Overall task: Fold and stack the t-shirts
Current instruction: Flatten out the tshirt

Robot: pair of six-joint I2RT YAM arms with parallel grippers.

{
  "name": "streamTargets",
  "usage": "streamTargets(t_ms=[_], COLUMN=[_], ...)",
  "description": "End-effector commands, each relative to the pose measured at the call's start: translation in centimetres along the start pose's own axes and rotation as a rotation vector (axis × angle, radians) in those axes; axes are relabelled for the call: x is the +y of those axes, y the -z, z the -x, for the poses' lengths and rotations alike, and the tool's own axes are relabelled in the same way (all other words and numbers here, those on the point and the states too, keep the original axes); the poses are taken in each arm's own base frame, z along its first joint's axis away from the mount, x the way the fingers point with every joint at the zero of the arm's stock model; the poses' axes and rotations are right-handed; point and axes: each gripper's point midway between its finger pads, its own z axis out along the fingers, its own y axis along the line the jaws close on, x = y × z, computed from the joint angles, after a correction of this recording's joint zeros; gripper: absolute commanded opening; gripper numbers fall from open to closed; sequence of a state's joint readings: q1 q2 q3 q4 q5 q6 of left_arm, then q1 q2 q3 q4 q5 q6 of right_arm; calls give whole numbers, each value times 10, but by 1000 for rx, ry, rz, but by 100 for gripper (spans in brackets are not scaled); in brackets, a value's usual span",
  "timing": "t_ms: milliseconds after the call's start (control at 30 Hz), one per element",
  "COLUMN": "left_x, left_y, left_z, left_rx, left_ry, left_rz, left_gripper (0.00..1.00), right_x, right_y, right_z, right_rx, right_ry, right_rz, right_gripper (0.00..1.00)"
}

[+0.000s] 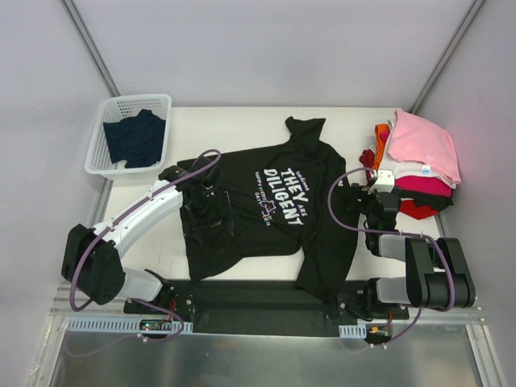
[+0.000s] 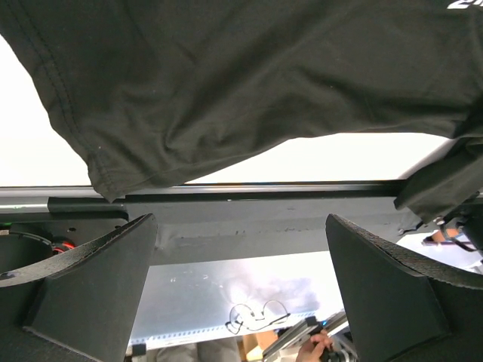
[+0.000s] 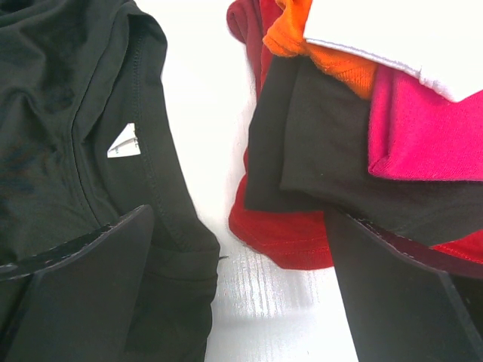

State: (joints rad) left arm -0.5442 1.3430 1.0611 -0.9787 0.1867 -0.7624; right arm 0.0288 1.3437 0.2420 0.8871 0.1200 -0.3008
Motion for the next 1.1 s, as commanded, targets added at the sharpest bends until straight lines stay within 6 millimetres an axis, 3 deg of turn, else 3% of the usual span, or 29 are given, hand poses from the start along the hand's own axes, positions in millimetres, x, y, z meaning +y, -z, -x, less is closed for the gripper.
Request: streamTargets(t_ms=[0, 133, 167, 200, 233, 267, 300, 333, 367, 400, 433, 467, 500, 533, 567, 600, 667, 733, 800, 1000, 1067], left_x=[-7, -11, -13, -14, -16, -17, -17, -17, -13, -10, -8, -6, -5, -5, -7, -9, -14, -23, -27, -39, -39], left_y=[-1, -4, -3, -2, -1, 2, 3, 3, 2, 1, -1, -3, -3, -1, -1, 1, 6, 14, 20, 60, 80], left_z=[2, 6, 9, 10, 11, 11, 12, 12, 11, 12, 13, 14, 16, 20, 24, 28, 41, 51, 60, 87, 100], left_rx=[39, 54, 50, 49, 45, 35, 26, 24, 20, 12, 8, 7, -1, -22, -37, -55, -106, -144, -178, -296, -354], left_ry=[-58, -81, -85, -92, -96, -99, -96, -95, -93, -95, -97, -97, -95, -95, -91, -90, -82, -73, -46, 42, 77], left_rz=[5, 13, 11, 8, 3, -6, -8, -7, 1, 17, 28, 42, 46, 55, 53, 53, 54, 35, 23, -86, -132], left_gripper=[95, 95, 95, 94, 94, 94, 95, 95, 95, 95, 95, 95, 94, 95, 95, 95, 95, 95, 95, 92, 90], right_x=[-1, -2, 4, -7, -4, 16, 10, 19, 18, 10, 12, 14, 12, 26, 37, 40, 52, 51, 72, 95, 92], right_y=[-3, -2, 0, 7, 15, 25, 46, 56, 66, 81, 97, 108, 126, 140, 150, 165, 190, 209, 229, 256, 260], right_z=[25, 25, 29, 43, 45, 55, 82, 102, 113, 92, 140, 151, 128, 159, 163, 154, 177, 175, 174, 142, 136], right_rx=[-87, -89, -110, -155, -144, -172, -247, -277, -252, -74, -85, -23, 148, 134, 162, 231, 212, 264, 325, 439, 440], right_ry=[-1, 0, 9, 15, 87, 130, 118, 47, -9, -18, -146, -155, -95, -94, -83, -52, -126, -206, -283, -452, -459], right_rz=[-9, -12, -11, -98, -98, -53, -98, -68, -65, -90, -93, -79, -76, -10, 54, 80, 146, 153, 277, 406, 407], right_gripper=[100, 100, 100, 100, 100, 100, 100, 100, 100, 100, 100, 100, 100, 100, 100, 100, 100, 100, 100, 100, 100])
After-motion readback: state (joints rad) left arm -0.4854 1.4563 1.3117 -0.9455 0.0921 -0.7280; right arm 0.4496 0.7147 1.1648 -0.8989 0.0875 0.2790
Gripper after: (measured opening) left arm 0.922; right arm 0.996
